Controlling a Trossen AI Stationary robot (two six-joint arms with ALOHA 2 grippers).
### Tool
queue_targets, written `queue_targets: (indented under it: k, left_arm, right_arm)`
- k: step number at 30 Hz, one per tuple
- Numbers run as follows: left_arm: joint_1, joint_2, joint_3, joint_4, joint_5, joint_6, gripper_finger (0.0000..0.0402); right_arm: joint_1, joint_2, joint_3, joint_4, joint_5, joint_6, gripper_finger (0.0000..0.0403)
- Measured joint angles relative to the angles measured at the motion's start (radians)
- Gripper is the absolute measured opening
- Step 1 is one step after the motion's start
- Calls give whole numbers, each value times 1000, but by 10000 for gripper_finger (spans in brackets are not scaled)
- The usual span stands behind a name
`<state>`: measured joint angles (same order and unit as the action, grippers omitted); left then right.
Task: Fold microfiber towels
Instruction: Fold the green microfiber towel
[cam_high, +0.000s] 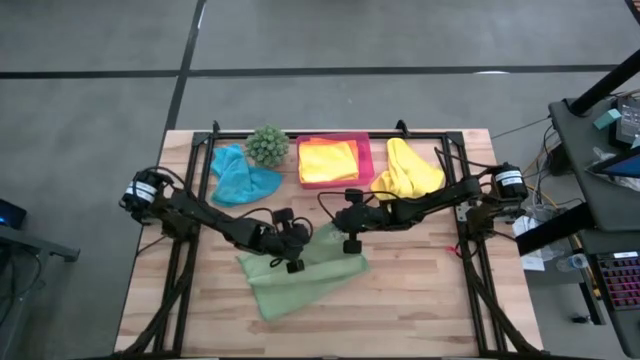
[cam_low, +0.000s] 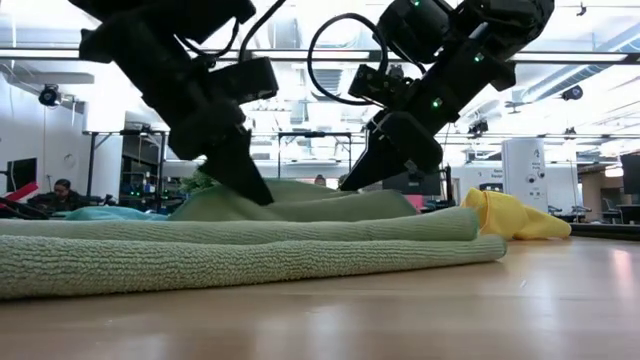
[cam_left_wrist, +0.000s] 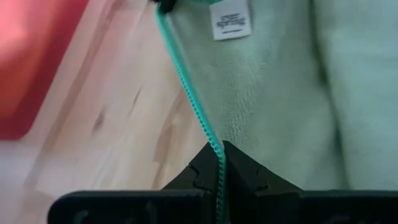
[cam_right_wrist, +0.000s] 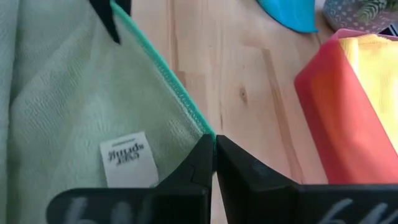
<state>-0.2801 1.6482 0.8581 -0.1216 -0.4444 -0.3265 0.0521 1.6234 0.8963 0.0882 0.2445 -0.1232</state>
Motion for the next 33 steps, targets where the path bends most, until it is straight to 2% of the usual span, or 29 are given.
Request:
queue_targets:
  k: [10, 15, 19, 25, 29, 33]
  left_arm:
    - [13, 0, 0, -44, -63, 48, 0]
    - [18, 0, 0, -46, -106, 24, 0]
    - [32, 0, -1, -49, -54, 20, 7]
    - [43, 0, -1, -50, -55, 20, 76]
    - [44, 0, -1, -47, -96, 32, 130]
    - [44, -10, -1, -49, -105, 75, 166]
  right_arm:
    - [0, 1, 0, -5, 23, 19, 9]
    - [-1, 1, 0, -4, 27, -3, 9]
    - [0, -12, 0, -7, 47, -54, 9]
    - [-2, -77, 0, -53, 52, -48, 9]
    - [0, -126, 0, -127, 47, -7, 9]
    - [0, -159, 0, -202, 46, 56, 9]
